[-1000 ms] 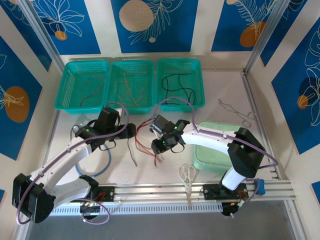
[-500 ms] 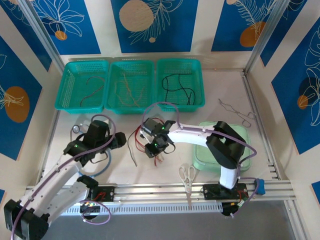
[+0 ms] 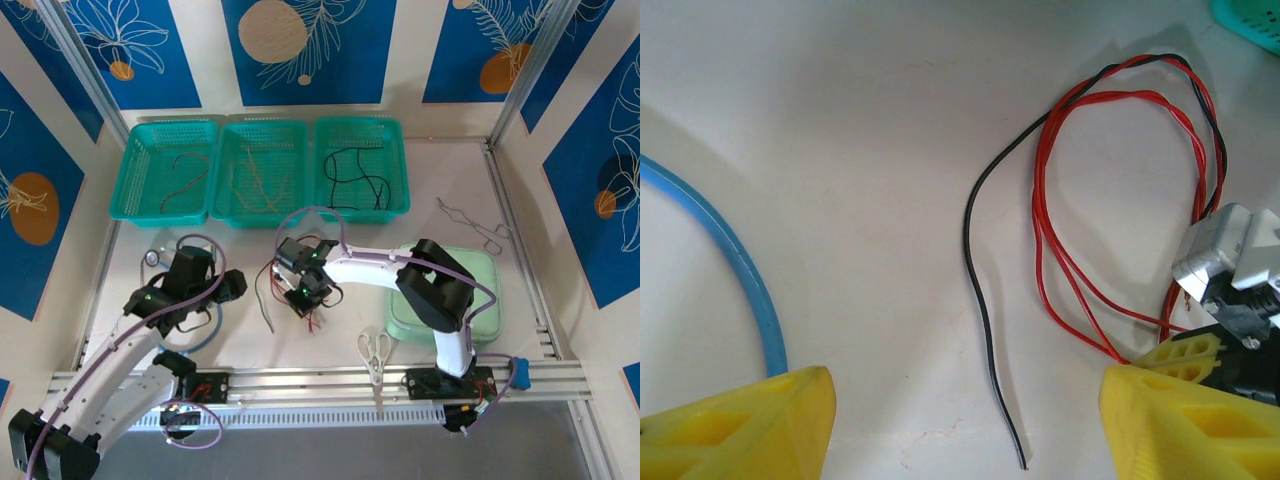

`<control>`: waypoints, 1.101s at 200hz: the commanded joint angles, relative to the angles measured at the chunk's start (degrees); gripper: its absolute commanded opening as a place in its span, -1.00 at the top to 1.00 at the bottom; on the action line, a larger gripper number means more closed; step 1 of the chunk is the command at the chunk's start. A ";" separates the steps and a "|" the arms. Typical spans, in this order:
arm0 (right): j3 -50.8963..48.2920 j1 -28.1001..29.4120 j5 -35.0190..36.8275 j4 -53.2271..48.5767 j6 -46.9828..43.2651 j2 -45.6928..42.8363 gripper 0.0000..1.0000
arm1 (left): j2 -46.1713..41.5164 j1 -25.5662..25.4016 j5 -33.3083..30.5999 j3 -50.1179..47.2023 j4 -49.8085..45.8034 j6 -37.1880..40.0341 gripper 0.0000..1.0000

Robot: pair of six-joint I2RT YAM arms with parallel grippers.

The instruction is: Untangle the cables

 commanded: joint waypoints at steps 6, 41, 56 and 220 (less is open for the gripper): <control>0.42 0.38 0.04 -0.85 -0.45 -9.06 1.00 | -0.48 0.85 1.31 1.79 -2.08 0.70 -0.40; 2.02 -0.45 1.62 -2.37 -1.25 -18.55 1.00 | -0.36 1.08 3.22 3.52 -0.33 0.46 -0.40; 0.80 -1.23 1.86 0.01 -2.12 -22.72 1.00 | -0.12 1.20 3.76 3.78 0.78 0.42 -0.40; 9.65 -10.71 2.19 3.18 -7.25 -39.11 1.00 | 7.52 1.64 20.57 14.15 9.20 10.93 -0.35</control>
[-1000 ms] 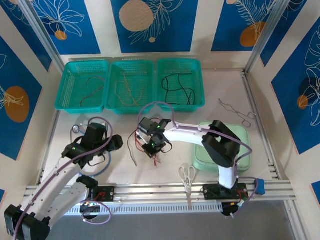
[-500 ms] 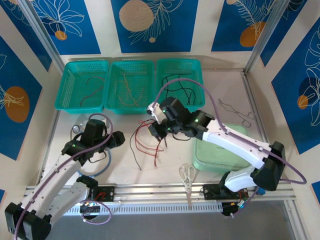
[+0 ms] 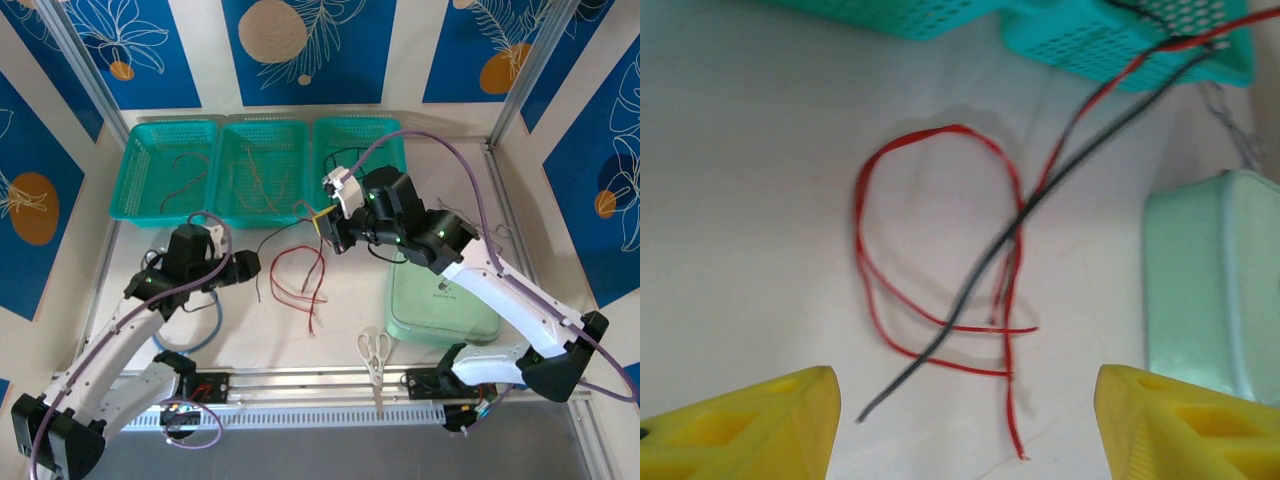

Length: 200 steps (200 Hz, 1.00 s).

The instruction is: Untangle the cables

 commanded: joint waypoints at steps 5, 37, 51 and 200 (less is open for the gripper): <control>3.18 -0.94 -1.03 -0.42 -2.25 -0.32 1.00 | 0.88 0.30 5.85 6.86 1.30 6.82 -0.35; 4.60 -1.65 -2.44 -0.92 -3.51 0.54 1.00 | 1.52 0.18 7.02 14.70 1.75 15.46 -0.34; 5.00 -1.86 -3.02 -1.07 -4.11 0.69 1.00 | 2.47 0.13 7.71 18.04 2.57 18.38 -0.32; 11.03 -2.22 -11.84 -3.47 -7.01 1.42 1.00 | 18.16 -10.92 17.40 33.38 12.63 35.29 0.24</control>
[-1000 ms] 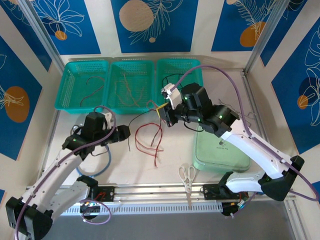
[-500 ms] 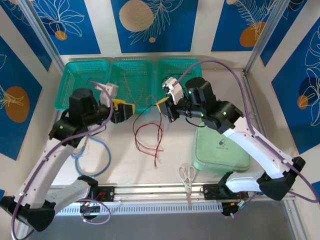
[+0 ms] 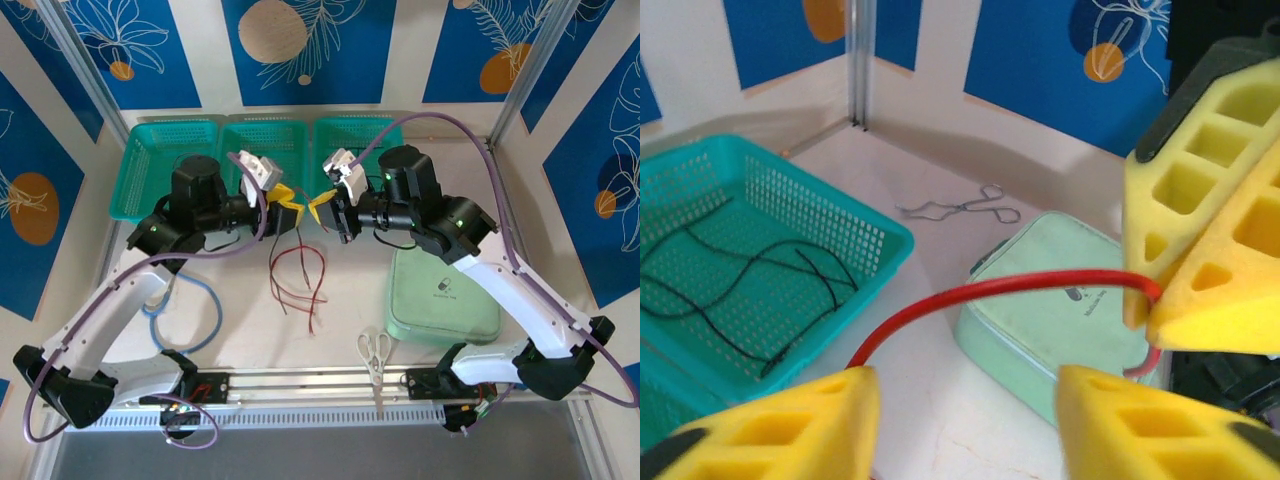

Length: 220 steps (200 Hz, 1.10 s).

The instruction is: Untangle the cables

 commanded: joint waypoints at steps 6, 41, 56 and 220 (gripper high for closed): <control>2.08 -0.21 -2.30 -0.84 -1.25 0.19 1.00 | 1.22 -1.39 1.92 2.21 3.01 0.97 0.27; 3.14 -0.65 -3.27 -1.06 -1.56 0.04 1.00 | 1.16 -1.84 0.92 2.17 3.22 1.97 0.23; 3.31 -0.81 -3.40 -1.38 -1.85 -0.21 1.00 | 0.31 -2.02 -0.31 1.39 3.89 3.17 -0.10; 6.21 -0.21 -5.81 -5.66 -4.91 -1.72 1.00 | -0.03 -4.13 0.50 -0.99 7.14 13.36 0.92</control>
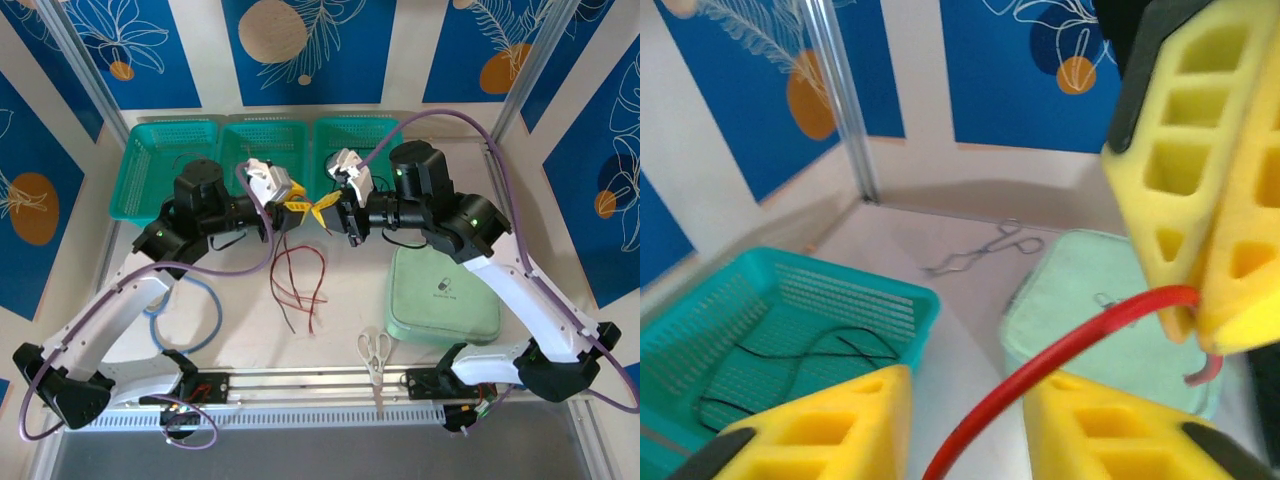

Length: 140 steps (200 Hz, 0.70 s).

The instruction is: Untangle the cables

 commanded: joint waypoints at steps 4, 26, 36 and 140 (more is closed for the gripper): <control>2.22 0.39 0.16 -1.11 -1.79 -1.08 1.00 | 0.69 -0.91 0.82 1.69 -0.31 0.84 1.00; 1.86 0.02 2.76 -0.50 -1.44 -1.52 0.76 | 0.57 -0.86 -3.86 3.55 -1.10 -1.61 1.00; 0.98 -0.51 3.70 0.86 -0.36 -2.36 0.25 | 0.40 -0.86 -5.94 4.55 -1.47 -2.67 1.00; -22.23 -8.51 3.97 16.07 4.00 -18.31 -0.34 | -2.54 -0.87 -29.31 6.46 -3.17 -13.20 1.00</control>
